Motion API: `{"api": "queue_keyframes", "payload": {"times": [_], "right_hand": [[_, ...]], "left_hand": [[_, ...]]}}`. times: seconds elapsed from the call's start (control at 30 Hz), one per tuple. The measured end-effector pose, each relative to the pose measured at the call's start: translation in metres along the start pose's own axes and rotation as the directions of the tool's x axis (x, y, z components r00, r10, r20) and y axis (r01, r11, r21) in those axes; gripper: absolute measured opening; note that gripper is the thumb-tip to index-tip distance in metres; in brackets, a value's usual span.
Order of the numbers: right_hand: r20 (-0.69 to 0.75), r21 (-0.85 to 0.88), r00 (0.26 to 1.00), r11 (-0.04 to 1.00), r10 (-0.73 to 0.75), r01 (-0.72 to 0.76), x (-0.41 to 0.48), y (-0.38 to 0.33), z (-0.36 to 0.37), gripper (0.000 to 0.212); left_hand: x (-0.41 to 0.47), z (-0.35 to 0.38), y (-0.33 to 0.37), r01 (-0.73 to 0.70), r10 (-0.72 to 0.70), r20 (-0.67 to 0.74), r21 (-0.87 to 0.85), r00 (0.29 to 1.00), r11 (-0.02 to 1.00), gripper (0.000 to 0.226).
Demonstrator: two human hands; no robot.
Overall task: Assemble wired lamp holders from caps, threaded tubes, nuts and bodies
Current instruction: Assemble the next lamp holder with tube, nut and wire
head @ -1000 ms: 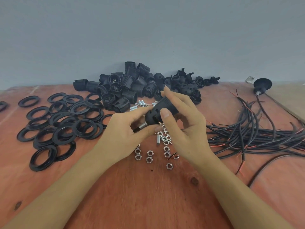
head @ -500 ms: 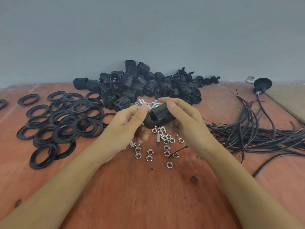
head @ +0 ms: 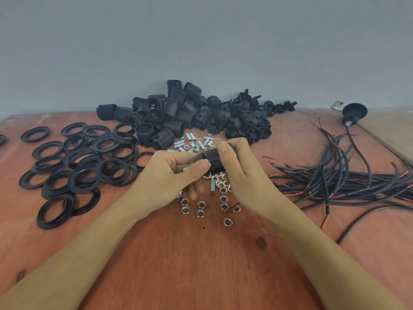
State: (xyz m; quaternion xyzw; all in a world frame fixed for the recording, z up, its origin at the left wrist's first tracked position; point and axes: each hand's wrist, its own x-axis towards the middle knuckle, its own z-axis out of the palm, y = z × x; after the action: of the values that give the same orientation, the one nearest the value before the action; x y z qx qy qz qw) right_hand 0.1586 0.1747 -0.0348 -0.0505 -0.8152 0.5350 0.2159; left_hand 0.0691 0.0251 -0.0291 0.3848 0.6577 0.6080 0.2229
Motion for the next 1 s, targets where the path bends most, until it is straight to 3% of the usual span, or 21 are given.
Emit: {"api": "queue_keyframes", "payload": {"times": [0.17,0.3,0.43,0.5,0.6,0.7,0.77,0.87,1.0], "right_hand": [[0.014,-0.159,1.000,0.987,0.009,-0.007,-0.004,-0.004,-0.002,0.053],[0.014,-0.202,0.999,0.979,0.030,-0.027,-0.005,-0.003,-0.001,0.049],[0.002,-0.042,1.000,0.999,0.020,-0.020,-0.001,-0.001,0.000,0.041],[-0.065,0.105,0.998,0.994,-0.013,0.020,0.002,-0.001,0.004,0.029],[-0.231,0.242,0.973,0.967,-0.019,0.077,0.008,-0.003,0.001,0.034],[-0.334,0.402,0.930,0.916,0.155,-0.008,0.012,-0.006,-0.013,0.038],[-0.276,0.477,0.926,0.873,0.259,-0.102,0.011,-0.008,-0.016,0.034],[-0.184,0.498,0.961,0.863,0.206,-0.090,0.009,-0.008,-0.010,0.025],[-0.169,0.293,0.985,0.956,0.036,0.016,0.004,-0.007,0.002,0.033]], "left_hand": [[0.000,0.000,-0.001,-0.037,0.039,-0.032,0.072,0.999,0.997,0.023],[-0.001,0.002,-0.003,-0.052,0.057,-0.053,0.081,0.997,0.995,0.018],[0.000,0.004,-0.004,-0.079,0.089,-0.080,0.120,0.993,0.990,0.013],[-0.001,0.004,-0.005,-0.099,0.113,-0.094,0.148,0.989,0.984,0.011],[-0.002,0.003,-0.001,-0.120,0.130,-0.061,0.141,0.990,0.983,0.014],[-0.003,0.004,0.002,-0.112,0.110,0.021,0.163,0.994,0.980,0.018],[-0.004,0.007,0.000,-0.106,0.099,0.053,0.166,0.994,0.980,0.019],[-0.004,0.010,-0.003,-0.084,0.076,0.054,0.148,0.996,0.985,0.019],[-0.001,0.005,-0.006,-0.069,0.071,-0.033,0.071,0.997,0.995,0.028]]}}
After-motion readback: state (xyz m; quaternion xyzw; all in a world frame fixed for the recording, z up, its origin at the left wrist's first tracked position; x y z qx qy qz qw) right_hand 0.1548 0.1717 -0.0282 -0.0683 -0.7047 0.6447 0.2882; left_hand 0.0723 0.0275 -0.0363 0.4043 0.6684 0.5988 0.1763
